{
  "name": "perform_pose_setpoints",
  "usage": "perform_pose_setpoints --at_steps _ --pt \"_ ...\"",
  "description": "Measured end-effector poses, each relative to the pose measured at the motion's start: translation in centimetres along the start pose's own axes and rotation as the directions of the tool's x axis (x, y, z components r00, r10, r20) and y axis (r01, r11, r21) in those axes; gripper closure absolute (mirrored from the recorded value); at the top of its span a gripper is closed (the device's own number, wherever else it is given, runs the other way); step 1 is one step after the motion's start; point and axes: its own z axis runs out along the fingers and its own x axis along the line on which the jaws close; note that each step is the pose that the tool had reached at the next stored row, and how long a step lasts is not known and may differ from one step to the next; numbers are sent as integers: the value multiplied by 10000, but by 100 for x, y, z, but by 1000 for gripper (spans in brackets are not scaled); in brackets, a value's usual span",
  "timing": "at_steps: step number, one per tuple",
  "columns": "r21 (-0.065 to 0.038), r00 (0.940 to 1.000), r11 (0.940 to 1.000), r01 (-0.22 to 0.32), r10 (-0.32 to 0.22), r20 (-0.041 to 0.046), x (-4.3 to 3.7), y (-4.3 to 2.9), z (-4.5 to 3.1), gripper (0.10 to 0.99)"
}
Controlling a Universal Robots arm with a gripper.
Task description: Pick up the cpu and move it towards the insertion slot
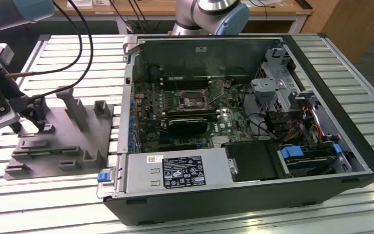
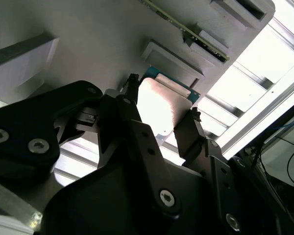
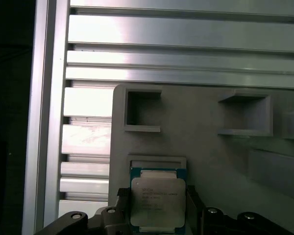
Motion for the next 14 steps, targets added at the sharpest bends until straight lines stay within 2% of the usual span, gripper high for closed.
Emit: perform_pose_setpoints --at_steps 14 --pt "0 10000 10000 0 0 1 0 5 -97 545"
